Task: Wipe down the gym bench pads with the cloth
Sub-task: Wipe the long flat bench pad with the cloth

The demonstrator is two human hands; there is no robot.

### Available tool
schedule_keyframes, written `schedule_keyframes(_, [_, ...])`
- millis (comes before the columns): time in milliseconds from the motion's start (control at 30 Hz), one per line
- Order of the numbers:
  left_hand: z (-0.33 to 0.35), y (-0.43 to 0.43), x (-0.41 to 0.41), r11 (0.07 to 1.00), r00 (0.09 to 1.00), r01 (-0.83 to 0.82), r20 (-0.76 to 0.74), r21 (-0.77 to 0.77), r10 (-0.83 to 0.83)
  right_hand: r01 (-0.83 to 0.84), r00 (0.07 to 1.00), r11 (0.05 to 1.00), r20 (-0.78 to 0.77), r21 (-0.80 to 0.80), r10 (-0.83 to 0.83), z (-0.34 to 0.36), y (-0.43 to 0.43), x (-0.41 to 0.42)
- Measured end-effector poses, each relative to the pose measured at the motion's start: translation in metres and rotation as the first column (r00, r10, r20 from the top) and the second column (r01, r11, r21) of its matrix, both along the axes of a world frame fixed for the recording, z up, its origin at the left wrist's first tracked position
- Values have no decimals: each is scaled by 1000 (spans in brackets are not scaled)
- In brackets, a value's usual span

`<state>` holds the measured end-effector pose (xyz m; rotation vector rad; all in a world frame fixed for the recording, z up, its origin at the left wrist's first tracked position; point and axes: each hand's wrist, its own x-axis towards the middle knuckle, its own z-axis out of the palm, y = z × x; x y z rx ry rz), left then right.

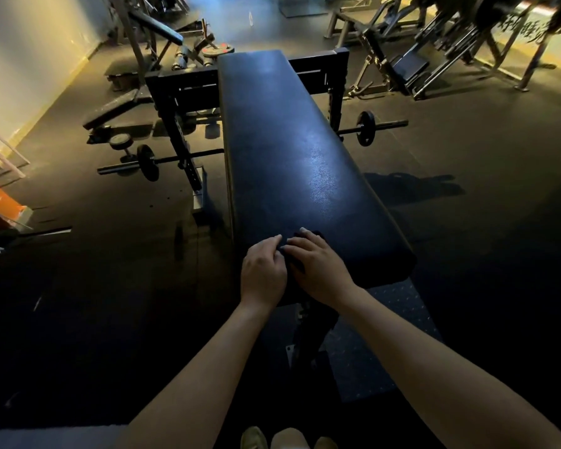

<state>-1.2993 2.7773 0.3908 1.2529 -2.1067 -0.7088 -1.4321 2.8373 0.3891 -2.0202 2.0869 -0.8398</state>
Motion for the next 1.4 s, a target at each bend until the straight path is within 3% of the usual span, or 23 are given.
schedule_keyframes(133, [3, 15, -35, 997, 996, 80, 35, -10, -80, 92, 995, 996, 44, -9, -92, -5, 15, -40])
schedule_keyframes(300, [-11, 23, -50, 986, 968, 115, 238, -122, -83, 227, 967, 974, 124, -13, -224, -4, 27, -80])
schedule_keyframes(433, [-12, 25, -45, 990, 985, 83, 162, -115, -64, 257, 947, 966, 206, -30, -245, 4, 21, -67])
schedule_keyframes(500, [-10, 24, -46, 997, 994, 36, 107, -70, -28, 162, 974, 987, 162, -25, -156, 5, 18, -57])
schedule_keyframes(633, [-6, 22, -65, 996, 989, 17, 151, -84, -4, 86, 995, 996, 46, -19, -85, -2, 23, -65])
schedule_keyframes(833, [-4, 22, -94, 983, 964, 141, 242, -117, -109, 307, 951, 952, 34, 2, -307, -8, 42, -125])
schedule_keyframes(933, [-6, 19, -92, 986, 981, 136, 154, -92, -121, 372, 926, 928, 64, 0, -371, -2, 33, -121])
schedule_keyframes(1067, [1, 9, -87, 993, 996, 81, -41, 84, -78, 125, 989, 992, 81, -6, -124, 1, 12, -77])
schedule_keyframes(1133, [2, 6, -84, 991, 995, 90, -45, 101, -85, 97, 995, 995, 34, 10, -97, -4, 10, -75])
schedule_keyframes(1267, [-5, 8, -88, 990, 985, 138, 106, -14, -136, 295, 955, 956, 33, 3, -295, 3, 12, -117])
schedule_keyframes(1400, [-2, -1, -87, 988, 983, 152, 111, -23, -148, 441, 891, 896, 90, 54, -444, 9, 0, -130])
